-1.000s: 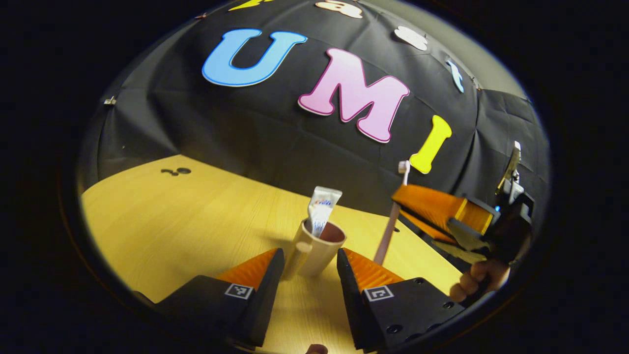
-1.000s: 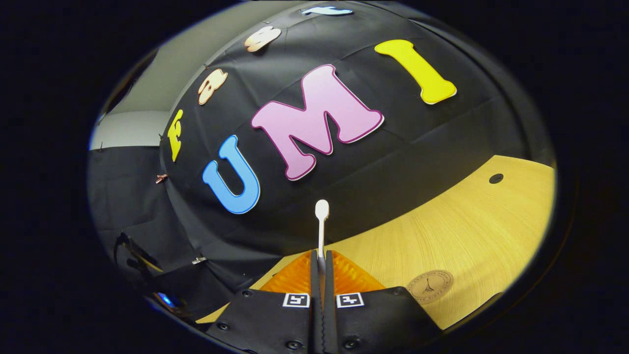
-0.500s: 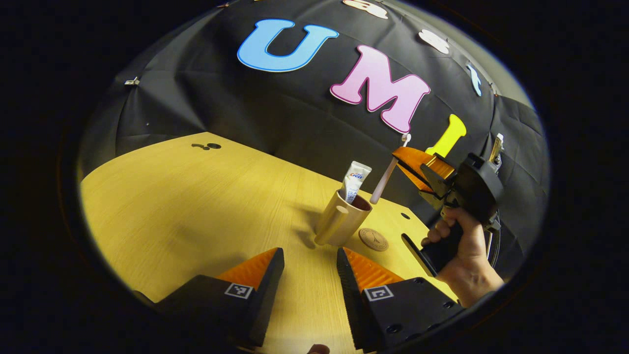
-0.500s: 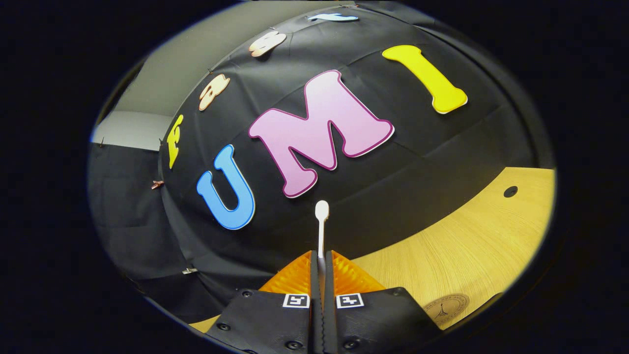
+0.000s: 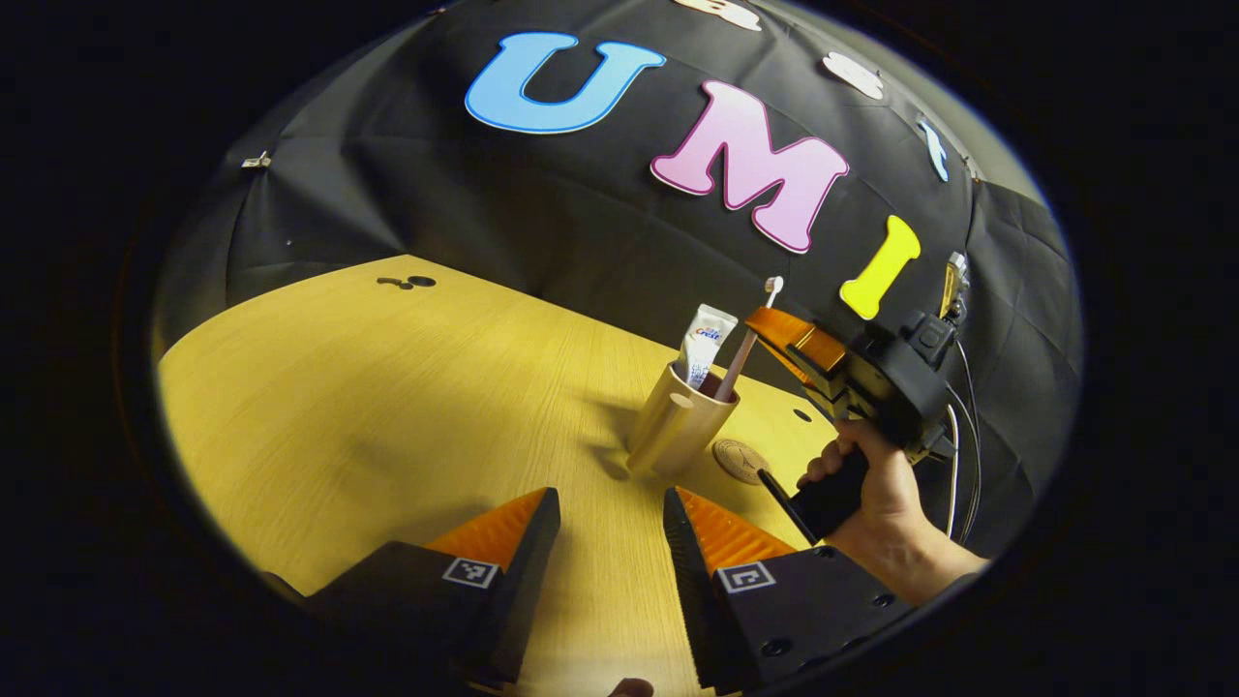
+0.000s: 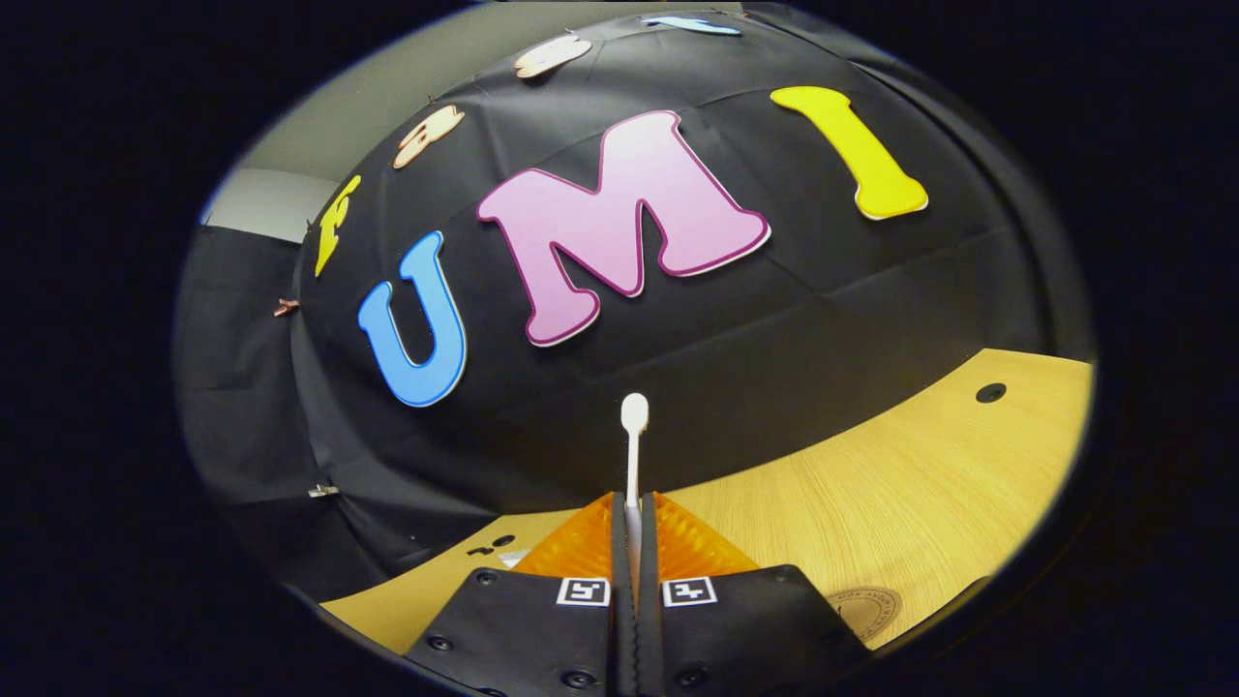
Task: Put the toothbrush and toothpaste on the desktop into the cup, then pick up the cup and place it on the coaster on the desktop.
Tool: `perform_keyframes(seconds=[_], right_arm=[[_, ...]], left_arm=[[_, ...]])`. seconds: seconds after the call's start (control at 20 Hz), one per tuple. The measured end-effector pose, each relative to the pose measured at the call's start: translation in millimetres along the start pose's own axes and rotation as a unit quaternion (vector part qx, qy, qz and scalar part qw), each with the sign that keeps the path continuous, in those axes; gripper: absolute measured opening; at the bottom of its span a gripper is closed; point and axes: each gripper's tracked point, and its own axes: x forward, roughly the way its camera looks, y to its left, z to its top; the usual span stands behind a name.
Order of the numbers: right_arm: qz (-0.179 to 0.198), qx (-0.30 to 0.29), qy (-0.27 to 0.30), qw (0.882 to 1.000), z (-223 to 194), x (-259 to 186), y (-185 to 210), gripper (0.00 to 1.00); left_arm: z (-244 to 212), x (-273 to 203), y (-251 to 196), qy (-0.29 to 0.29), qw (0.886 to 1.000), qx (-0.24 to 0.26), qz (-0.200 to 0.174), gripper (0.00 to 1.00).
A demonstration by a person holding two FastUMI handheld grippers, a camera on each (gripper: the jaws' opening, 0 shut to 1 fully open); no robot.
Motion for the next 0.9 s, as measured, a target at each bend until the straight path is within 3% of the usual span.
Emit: perform_keyframes(seconds=[0.5, 0.65, 0.8, 0.85, 0.9], right_arm=[[-0.008, 0.005, 0.060, 0.998, -34, -17, 2, 0.10], [-0.031, 0.016, 0.081, 0.996, -41, -21, -6, 0.11], [-0.050, 0.045, 0.112, 0.991, -45, -28, -12, 0.23], [-0.056, 0.055, 0.123, 0.989, -46, -31, -13, 0.12], [-0.061, 0.065, 0.132, 0.987, -46, -36, -14, 0.31]], left_arm=[[-2, 8, -12, 0.005, 1.000, 0.004, -0.005, 0.67], [2, 11, -18, 0.013, 1.000, 0.005, -0.007, 0.67], [7, 16, -23, 0.035, 0.999, 0.007, -0.008, 0.67], [8, 20, -23, 0.047, 0.999, 0.011, -0.006, 0.67], [11, 22, -24, 0.056, 0.998, 0.018, -0.005, 0.67]])
